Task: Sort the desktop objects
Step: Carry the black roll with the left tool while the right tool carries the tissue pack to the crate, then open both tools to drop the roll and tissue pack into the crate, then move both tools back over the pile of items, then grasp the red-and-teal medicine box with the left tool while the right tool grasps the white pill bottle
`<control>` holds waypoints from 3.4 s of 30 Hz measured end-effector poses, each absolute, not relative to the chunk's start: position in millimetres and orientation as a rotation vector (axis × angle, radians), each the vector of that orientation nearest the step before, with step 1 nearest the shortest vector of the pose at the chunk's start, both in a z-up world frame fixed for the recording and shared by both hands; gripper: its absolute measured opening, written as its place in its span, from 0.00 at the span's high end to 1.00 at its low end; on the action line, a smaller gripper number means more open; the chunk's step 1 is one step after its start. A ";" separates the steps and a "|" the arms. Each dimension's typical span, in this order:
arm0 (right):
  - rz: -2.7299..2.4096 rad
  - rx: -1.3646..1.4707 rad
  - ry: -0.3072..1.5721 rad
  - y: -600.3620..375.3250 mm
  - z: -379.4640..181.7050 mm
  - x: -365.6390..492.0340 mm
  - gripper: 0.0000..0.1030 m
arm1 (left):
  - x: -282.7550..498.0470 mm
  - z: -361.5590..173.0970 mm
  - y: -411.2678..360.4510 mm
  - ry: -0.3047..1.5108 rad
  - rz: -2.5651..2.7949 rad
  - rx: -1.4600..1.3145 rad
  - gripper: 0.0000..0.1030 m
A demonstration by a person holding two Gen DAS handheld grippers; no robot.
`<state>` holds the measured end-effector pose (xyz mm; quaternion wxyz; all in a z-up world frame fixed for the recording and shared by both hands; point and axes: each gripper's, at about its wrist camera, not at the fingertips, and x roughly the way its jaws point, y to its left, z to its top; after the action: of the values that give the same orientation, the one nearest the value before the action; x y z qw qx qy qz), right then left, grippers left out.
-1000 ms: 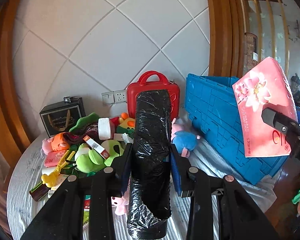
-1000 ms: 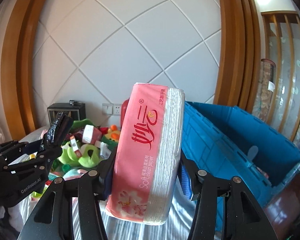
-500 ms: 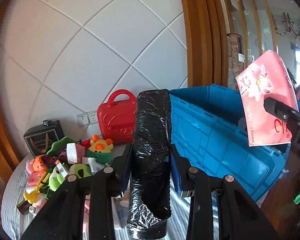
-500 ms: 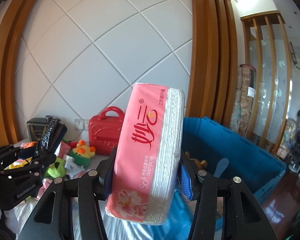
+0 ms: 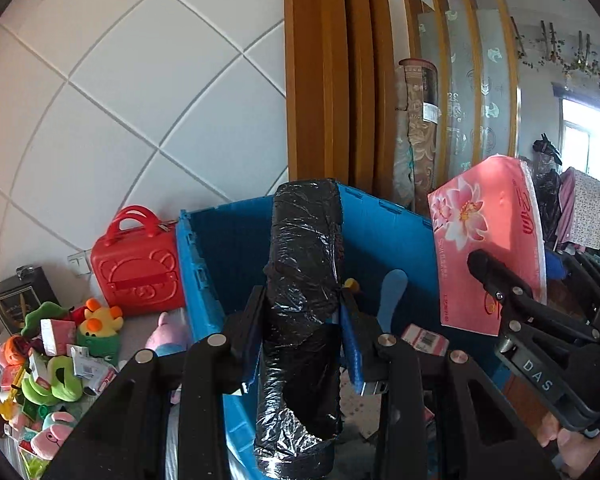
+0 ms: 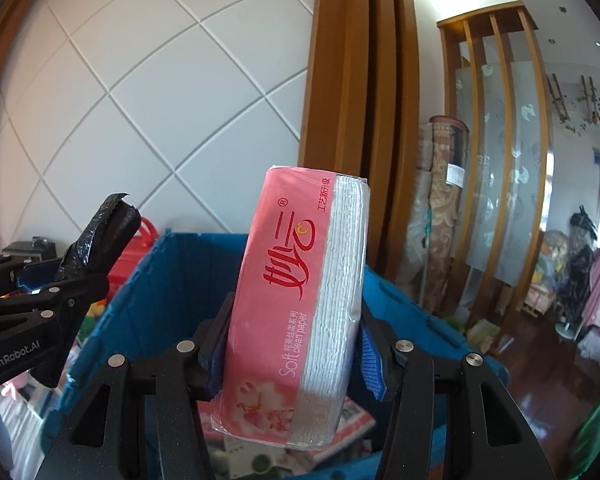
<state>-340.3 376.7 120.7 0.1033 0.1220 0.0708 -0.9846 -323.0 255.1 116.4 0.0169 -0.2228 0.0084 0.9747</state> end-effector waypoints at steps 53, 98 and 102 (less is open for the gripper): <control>-2.723 0.367 0.177 346.7 131.4 -343.4 0.00 | -274.2 104.3 143.8 -0.147 3.299 -0.754 0.39; -2.308 1.186 0.398 14.1 -78.7 -362.4 0.00 | -189.2 -136.4 -318.6 -1.032 3.168 -1.890 0.39; -2.278 1.203 0.410 8.5 -85.5 -373.9 0.00 | -221.5 -146.9 -330.5 -1.114 3.104 -2.039 0.39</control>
<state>-373.9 8.5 -85.5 0.2631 0.4450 0.1517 -0.8425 -221.5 -330.5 -146.9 -0.3595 -0.4907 -0.2682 0.7471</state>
